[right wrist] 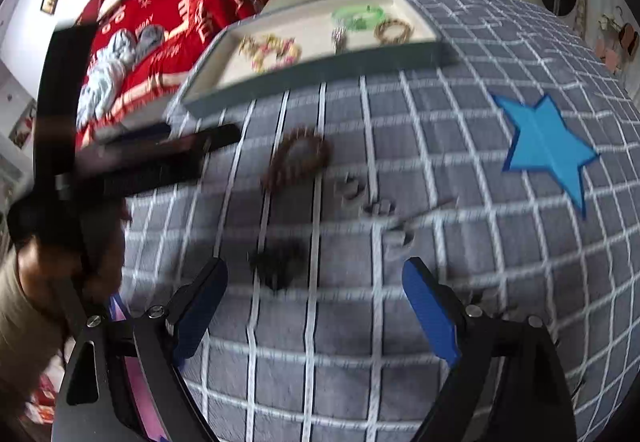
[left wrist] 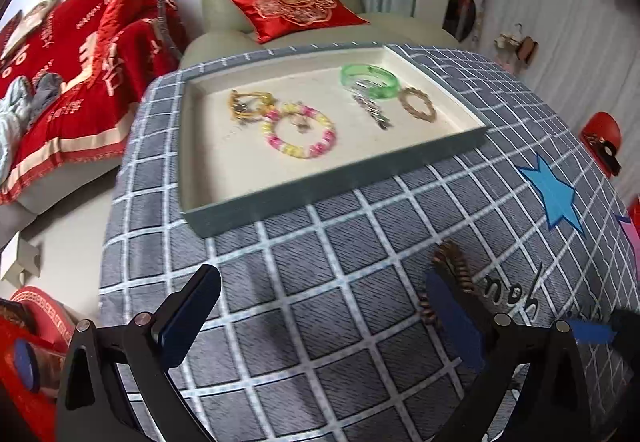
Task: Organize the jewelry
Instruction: 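Grasp the black claw clip with the right tool while the left tool grasps the brown bead bracelet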
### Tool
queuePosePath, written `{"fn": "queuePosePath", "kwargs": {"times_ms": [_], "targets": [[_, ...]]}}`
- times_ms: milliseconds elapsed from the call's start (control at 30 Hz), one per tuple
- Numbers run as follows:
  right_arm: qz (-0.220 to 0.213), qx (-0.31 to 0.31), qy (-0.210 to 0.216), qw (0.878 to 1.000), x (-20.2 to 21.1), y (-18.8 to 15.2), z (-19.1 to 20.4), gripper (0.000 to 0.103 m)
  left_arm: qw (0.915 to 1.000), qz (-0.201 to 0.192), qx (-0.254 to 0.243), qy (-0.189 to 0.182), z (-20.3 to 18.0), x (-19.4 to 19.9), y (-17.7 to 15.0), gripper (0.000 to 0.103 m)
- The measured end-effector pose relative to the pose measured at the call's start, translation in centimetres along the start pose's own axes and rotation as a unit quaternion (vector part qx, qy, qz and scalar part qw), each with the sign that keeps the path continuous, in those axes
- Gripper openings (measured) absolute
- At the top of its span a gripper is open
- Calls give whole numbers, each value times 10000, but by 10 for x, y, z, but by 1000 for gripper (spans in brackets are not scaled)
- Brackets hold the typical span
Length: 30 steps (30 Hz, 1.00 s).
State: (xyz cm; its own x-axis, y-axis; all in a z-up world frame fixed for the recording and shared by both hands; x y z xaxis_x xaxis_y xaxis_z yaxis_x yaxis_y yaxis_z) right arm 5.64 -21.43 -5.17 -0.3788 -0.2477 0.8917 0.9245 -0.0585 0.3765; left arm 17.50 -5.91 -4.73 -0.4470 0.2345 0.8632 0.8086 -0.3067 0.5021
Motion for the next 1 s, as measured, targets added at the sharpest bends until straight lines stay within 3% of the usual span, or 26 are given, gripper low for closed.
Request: {"fn": "queuePosePath", "kwargs": {"times_ms": [267, 667, 867, 933, 1000], "targets": [[-120, 0, -246, 9996, -7, -16, 11, 91, 9987, 258, 3, -441, -20, -13, 2, 103], [-383, 154, -691, 9968, -20, -4, 34, 89, 9981, 400, -278, -365, -38, -36, 8, 103], [-483, 421, -967, 9932, -24, 1, 43, 56, 9976, 397, -342, -444, -39, -34, 10, 101], [-496, 446, -1033, 9924, -24, 1, 44, 42, 9974, 398, -372, -477, -40, -33, 9, 88], [-496, 467, -1050, 9921, -24, 2, 43, 38, 9973, 436, -528, -273, -44, -33, 7, 86]]}}
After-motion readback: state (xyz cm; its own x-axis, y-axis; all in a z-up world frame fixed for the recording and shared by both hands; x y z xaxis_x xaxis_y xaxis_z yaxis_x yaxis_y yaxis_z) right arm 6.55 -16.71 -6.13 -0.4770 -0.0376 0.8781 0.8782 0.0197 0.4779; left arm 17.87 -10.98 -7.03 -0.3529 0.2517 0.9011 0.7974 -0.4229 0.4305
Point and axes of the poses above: each gripper's, at about its wrist camera, not at the fingertips, and x roughly against the way its jaws point, z to its left, y to its top, the point moved 2 cm from there along -x, roughly the way its jaws point, and after that the axes turned 6 degrees about z, right-handed, at the moved point
